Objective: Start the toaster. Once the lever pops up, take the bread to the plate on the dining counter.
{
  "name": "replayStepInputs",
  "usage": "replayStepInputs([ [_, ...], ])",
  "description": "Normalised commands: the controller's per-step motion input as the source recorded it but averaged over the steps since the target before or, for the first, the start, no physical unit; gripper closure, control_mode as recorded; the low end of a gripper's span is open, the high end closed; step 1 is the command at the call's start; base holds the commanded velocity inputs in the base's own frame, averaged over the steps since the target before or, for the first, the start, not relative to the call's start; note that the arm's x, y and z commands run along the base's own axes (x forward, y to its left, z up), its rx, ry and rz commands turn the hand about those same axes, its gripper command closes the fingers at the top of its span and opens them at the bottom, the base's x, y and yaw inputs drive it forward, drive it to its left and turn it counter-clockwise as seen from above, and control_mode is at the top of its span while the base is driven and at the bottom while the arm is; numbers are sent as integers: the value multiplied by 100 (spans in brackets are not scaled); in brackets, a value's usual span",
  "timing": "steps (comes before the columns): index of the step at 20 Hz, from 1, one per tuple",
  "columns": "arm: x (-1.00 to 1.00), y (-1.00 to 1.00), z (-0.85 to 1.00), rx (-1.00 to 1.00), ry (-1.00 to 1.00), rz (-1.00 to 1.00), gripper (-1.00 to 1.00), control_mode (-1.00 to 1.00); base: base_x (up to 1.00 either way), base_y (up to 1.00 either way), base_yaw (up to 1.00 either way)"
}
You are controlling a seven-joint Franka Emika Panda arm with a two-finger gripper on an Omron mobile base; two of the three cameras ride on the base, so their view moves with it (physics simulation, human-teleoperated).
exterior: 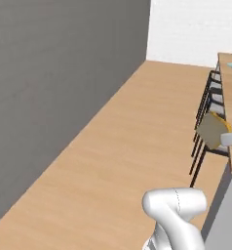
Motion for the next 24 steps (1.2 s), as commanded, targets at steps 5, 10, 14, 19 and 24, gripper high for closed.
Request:
replayStepInputs([
  [5, 0, 0, 0, 0, 0, 0, 100, 100, 100, 71, -68],
  [10, 0, 0, 0, 0, 0, 0, 100, 100, 100, 71, -58],
  [14, 0, 0, 0, 0, 0, 0, 100, 100, 100, 72, -35],
  [19, 0, 0, 0, 0, 0, 0, 100, 100, 100, 57, -13],
  [24, 0, 0, 0, 0, 0, 0, 100, 100, 100, 38, -18],
])
